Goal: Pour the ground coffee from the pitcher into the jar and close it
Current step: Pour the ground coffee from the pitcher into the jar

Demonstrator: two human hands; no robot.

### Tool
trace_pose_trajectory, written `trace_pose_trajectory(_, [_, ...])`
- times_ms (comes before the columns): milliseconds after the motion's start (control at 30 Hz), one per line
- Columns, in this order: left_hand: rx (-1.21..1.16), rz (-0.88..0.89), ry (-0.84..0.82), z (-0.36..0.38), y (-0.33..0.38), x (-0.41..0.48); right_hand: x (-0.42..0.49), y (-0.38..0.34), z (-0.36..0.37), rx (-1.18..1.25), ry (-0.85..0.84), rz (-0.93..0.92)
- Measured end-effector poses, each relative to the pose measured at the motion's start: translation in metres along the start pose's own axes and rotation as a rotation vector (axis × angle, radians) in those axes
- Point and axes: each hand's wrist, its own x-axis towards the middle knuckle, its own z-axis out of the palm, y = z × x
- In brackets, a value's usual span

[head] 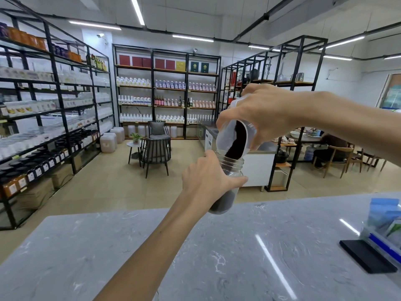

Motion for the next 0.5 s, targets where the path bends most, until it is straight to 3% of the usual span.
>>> trace_pose_trajectory(267, [-0.001,0.017,0.02,0.0047,0.0036,0.0023,-0.0015,0.0096,0.0033,-0.014,-0.041,-0.125])
trace_pose_trajectory(367, [-0.013,0.014,0.011,0.0066,0.005,0.0034,-0.0069,0.0081,0.0085,-0.09,0.211,-0.186])
trace_pose_trajectory(400, [-0.016,0.015,0.009,0.0071,0.0052,0.0035,-0.0078,0.0071,0.0073,-0.08,0.199,-0.182])
trace_pose_trajectory(500, [-0.026,0.023,0.016,0.0088,0.0058,0.0026,-0.0082,0.008,0.0029,-0.019,-0.06,-0.109])
